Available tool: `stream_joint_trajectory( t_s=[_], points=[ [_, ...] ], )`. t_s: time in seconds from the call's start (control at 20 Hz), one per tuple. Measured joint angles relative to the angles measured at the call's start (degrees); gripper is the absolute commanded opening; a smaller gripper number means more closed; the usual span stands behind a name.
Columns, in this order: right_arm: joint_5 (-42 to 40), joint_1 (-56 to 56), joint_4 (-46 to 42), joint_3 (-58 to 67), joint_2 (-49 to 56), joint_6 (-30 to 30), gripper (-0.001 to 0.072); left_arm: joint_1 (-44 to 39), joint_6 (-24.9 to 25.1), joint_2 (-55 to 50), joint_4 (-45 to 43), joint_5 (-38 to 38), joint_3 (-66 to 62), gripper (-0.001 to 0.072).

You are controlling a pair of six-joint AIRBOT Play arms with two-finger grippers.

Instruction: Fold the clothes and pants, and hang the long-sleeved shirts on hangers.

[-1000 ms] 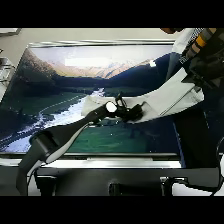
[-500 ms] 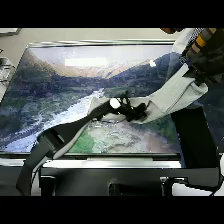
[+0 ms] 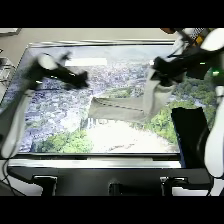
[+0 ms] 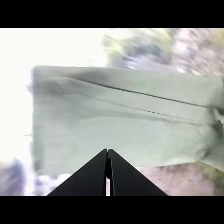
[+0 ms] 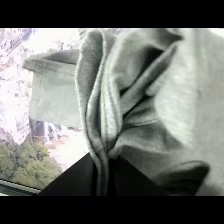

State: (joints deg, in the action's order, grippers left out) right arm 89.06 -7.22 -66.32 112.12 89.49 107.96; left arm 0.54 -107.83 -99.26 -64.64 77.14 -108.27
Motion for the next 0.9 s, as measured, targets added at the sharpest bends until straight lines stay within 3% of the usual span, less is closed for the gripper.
stream_joint_trajectory(
  t_s=[0.25, 0.45, 0.55, 0.65, 0.75, 0.9],
  points=[
    [-8.1, -12.4, -2.1, 0.0, 6.9, 7.5, 0.0032, 12.9, 1.0, 7.0, -3.7, 5.7, 0.0, 0.0017],
    [-13.6, -18.7, -2.1, 0.0, 13.5, 11.0, 0.0036, 17.0, 1.4, 8.3, -4.5, 7.2, 0.1, 0.0016],
    [-15.8, -20.4, -0.6, 0.0, 16.2, 11.9, 0.0237, 17.8, 1.4, 8.6, -4.7, 7.5, 0.1, 0.0016],
    [-18.0, -21.4, 1.5, 0.0, 17.7, 12.2, 0.0293, 18.2, 1.7, 8.7, -4.8, 7.8, 0.1, 0.0016],
    [-19.5, -21.8, 4.1, 0.0, 17.9, 11.4, 0.0533, 18.4, 2.3, 8.8, -4.9, 7.8, 0.1, 0.0016],
    [-19.2, -22.0, 7.1, 0.0, 15.3, 9.0, 0.0555, 18.6, 2.5, 8.8, -5.0, 7.9, 0.1, 0.0017]
  ],
)
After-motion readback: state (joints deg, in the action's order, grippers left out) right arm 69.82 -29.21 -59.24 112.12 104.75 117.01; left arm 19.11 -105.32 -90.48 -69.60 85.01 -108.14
